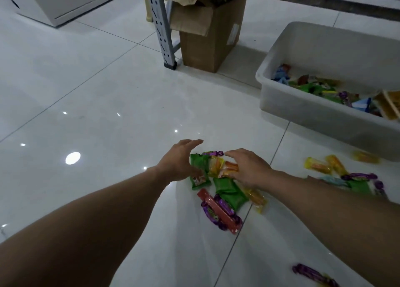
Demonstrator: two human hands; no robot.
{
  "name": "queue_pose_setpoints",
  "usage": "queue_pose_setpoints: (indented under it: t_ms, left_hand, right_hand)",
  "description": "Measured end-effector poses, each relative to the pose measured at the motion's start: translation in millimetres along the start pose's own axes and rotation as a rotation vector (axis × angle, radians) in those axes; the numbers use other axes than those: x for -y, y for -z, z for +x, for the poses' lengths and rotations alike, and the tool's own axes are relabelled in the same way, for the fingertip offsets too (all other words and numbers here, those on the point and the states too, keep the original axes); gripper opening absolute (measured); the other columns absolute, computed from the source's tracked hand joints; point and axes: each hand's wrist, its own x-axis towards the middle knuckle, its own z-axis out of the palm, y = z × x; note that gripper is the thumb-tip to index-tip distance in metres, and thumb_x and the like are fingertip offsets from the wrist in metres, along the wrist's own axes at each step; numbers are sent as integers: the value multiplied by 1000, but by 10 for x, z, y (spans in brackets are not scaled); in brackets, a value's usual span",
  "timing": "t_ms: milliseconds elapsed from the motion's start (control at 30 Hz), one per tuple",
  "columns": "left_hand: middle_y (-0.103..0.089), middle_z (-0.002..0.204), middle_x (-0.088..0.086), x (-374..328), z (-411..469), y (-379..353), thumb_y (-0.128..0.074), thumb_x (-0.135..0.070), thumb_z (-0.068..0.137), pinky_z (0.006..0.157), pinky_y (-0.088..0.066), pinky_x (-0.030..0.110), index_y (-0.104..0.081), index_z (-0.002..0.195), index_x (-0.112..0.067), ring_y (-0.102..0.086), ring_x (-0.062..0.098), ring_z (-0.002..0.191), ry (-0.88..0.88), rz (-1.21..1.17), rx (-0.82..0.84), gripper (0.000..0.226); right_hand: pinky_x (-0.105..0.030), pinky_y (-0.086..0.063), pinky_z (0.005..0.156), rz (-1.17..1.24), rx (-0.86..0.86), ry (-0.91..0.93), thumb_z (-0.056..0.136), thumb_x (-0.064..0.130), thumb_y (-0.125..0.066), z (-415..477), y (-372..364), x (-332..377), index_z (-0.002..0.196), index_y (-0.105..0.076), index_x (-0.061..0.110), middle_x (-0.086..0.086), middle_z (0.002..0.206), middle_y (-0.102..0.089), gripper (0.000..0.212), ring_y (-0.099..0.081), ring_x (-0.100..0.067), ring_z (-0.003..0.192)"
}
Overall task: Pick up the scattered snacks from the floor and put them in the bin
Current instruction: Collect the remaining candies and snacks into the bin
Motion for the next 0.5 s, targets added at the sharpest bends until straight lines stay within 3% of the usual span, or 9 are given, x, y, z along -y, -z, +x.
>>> queue_pose_setpoints:
  t_ms: [333,500]
  left_hand:
    - [-31,151,7,170,39,-172,-84,-26,68,111,-33,40,-28,148,-31,-31,26,137,-7,81,72,97]
    - [-33,149,7,187,62,-244,-84,-25,67,107,-37,44,-28,147,-32,-34,28,134,-4,105,80,98]
  right_hand:
    - [-35,-41,93,-97,7,28,91,16,-61,210,-223,-14,135,-44,21,-4,129,-47,48,-41,-23,121]
    - [-34,-40,90,-88,16,54,87,2,-57,239,-267,-57,138,-36,18,-7,127,-42,57,-36,-24,121]
